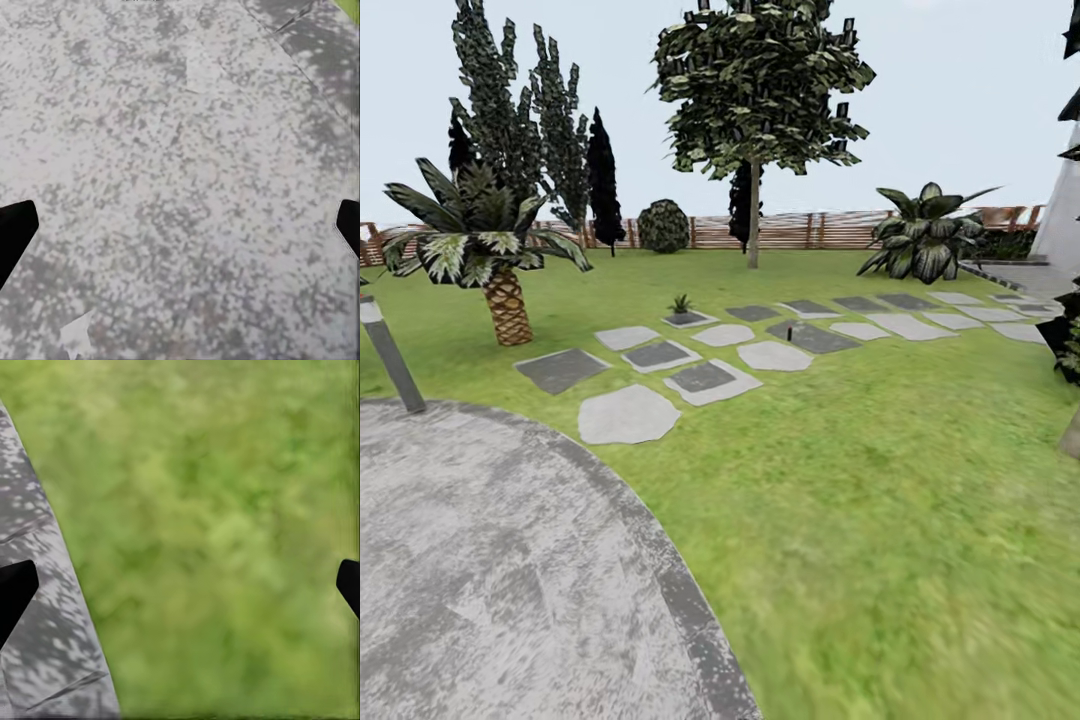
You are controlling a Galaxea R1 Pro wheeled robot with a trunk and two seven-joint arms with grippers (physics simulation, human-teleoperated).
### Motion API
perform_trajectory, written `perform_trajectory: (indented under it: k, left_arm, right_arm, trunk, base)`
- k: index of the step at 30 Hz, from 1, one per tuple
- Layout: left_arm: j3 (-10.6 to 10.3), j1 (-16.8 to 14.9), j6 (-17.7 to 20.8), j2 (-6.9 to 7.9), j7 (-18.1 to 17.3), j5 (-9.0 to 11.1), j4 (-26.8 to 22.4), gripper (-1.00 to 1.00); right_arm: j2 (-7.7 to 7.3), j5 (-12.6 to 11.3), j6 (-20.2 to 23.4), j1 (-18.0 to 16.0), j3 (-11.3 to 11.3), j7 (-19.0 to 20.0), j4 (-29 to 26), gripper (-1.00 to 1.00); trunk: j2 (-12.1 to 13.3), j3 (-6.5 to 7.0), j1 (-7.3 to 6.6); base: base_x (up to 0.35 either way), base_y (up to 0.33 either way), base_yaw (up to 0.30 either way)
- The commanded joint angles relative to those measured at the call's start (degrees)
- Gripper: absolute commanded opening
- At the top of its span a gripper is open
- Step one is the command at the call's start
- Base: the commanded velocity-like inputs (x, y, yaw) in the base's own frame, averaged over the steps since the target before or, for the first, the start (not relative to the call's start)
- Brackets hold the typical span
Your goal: Pick up the pesticide atomizer in the garden and spray insectifuge to fully cover both potted plants in the garden.
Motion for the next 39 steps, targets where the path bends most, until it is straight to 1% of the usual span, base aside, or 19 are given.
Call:
perform_trajectory:
  k: [1, 9, 14, 23, 26, 27, 29, 34, 39]
  left_arm:
    - [-0.02, -0.01, -0.18, 0.03, -0.02, -0.21, 0.01, 1.00]
    - [-0.02, 0.06, -0.18, 0.04, -0.02, -0.20, 0.01, 1.00]
    - [0.03, 0.00, -0.20, 0.02, -0.02, -0.20, 0.00, 1.00]
    - [0.40, -0.42, -0.14, 0.14, -0.05, -0.19, -0.93, 1.00]
    - [0.44, -1.44, -0.17, 0.80, -0.02, -0.13, -1.58, 1.00]
    - [0.47, -2.28, -0.14, 0.98, -0.02, -0.11, -1.92, 1.00]
    - [0.49, -3.19, -0.11, 1.00, 0.00, -0.08, -2.11, 1.00]
    - [0.04, -3.17, -0.18, 1.11, -0.01, -0.11, -1.29, 1.00]
    - [0.45, -3.18, -0.18, 1.25, 0.03, -0.08, -1.22, 1.00]
  right_arm:
    - [0.00, 0.01, -0.18, -0.04, 0.00, 0.03, 0.06, 1.00]
    - [0.03, -0.02, -0.18, -0.04, 0.06, 0.03, -0.03, 1.00]
    - [0.44, -0.04, -0.18, -0.05, 0.08, 0.01, -0.03, 1.00]
    - [0.52, -0.03, -0.18, -0.04, -0.03, -0.06, -0.02, 1.00]
    - [0.53, 0.00, -0.18, -0.06, -0.07, -0.06, 0.03, 1.00]
    - [0.53, 0.01, -0.18, -0.05, -0.06, -0.06, 0.04, 1.00]
    - [0.53, 0.00, -0.18, -0.05, -0.04, -0.06, 0.05, 1.00]
    - [0.04, 0.25, -0.27, -0.04, 0.08, 0.02, 0.05, 1.00]
    - [0.00, 0.28, -0.27, -0.05, 0.27, 0.02, 0.06, 1.00]
  trunk:
    - [-0.02, -0.10, -0.01]
    - [-0.02, -0.23, -0.01]
    - [-0.02, -0.61, -0.01]
    - [-0.02, -1.43, -0.01]
    - [-0.02, -1.67, -0.01]
    - [-0.02, -1.74, -0.01]
    - [-0.02, -1.82, -0.01]
    - [-0.02, -1.86, -0.01]
    - [-0.02, -1.86, -0.01]
  base:
    - [0.000, 0.000, -0.239]
    - [0.195, 0.165, -0.025]
    - [0.240, 0.219, -0.001]
    - [0.234, 0.239, 0.000]
    - [0.240, 0.243, 0.000]
    - [0.244, 0.243, 0.000]
    - [0.250, 0.243, 0.000]
    - [0.258, 0.243, 0.000]
    - [0.263, 0.231, 0.000]
